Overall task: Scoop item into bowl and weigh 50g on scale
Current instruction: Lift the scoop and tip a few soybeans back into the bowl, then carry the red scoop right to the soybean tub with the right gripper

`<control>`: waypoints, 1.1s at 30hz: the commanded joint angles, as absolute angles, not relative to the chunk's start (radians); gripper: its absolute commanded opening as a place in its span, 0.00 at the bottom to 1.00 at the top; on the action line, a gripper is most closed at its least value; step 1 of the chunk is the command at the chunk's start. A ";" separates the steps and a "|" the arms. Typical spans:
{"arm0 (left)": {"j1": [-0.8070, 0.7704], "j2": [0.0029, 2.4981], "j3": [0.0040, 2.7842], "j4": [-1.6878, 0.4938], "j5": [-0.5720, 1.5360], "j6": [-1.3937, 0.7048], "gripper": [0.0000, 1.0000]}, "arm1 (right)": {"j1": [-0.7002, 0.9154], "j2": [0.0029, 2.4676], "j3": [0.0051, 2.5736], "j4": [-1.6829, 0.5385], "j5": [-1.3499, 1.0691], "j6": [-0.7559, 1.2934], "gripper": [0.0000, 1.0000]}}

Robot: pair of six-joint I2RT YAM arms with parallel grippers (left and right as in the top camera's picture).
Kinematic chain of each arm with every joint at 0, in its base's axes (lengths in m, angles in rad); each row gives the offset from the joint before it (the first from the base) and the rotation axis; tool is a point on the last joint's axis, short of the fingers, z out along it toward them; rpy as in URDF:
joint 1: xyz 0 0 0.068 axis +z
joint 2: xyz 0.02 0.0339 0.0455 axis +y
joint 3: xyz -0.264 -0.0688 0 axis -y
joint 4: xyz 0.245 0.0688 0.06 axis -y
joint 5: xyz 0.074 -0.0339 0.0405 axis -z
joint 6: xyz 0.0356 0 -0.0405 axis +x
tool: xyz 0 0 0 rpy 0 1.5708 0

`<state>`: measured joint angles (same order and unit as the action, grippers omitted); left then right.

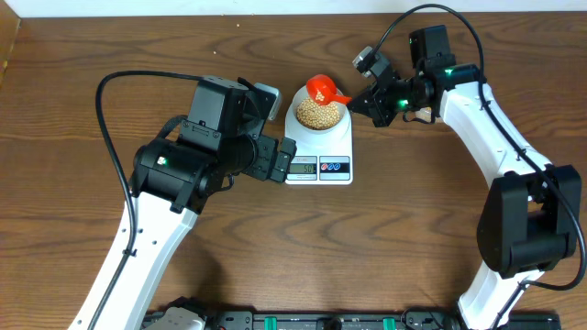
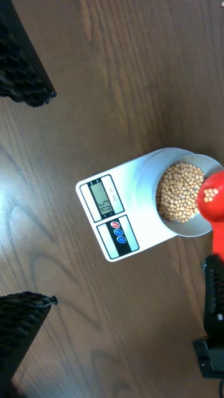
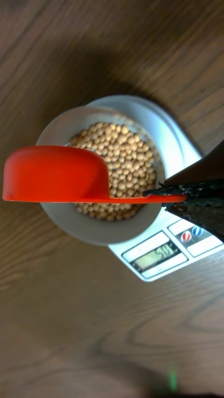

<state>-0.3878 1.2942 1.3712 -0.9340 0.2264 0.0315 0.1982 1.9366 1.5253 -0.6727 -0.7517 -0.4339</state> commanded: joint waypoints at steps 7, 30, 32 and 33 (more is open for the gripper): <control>-0.384 1.298 1.377 -0.934 0.217 0.048 0.98 | 0.193 1.911 1.551 -0.673 -0.845 -0.423 0.01; -0.384 1.298 1.377 -0.934 0.217 0.048 0.98 | 0.035 1.863 1.551 -0.661 -1.140 -0.377 0.01; -0.384 1.298 1.377 -0.934 0.217 0.048 0.98 | 0.005 1.856 1.551 -0.660 -1.140 -0.339 0.01; -0.384 1.298 1.377 -0.934 0.217 0.048 0.98 | -0.010 1.855 1.551 -0.661 -1.140 -0.323 0.01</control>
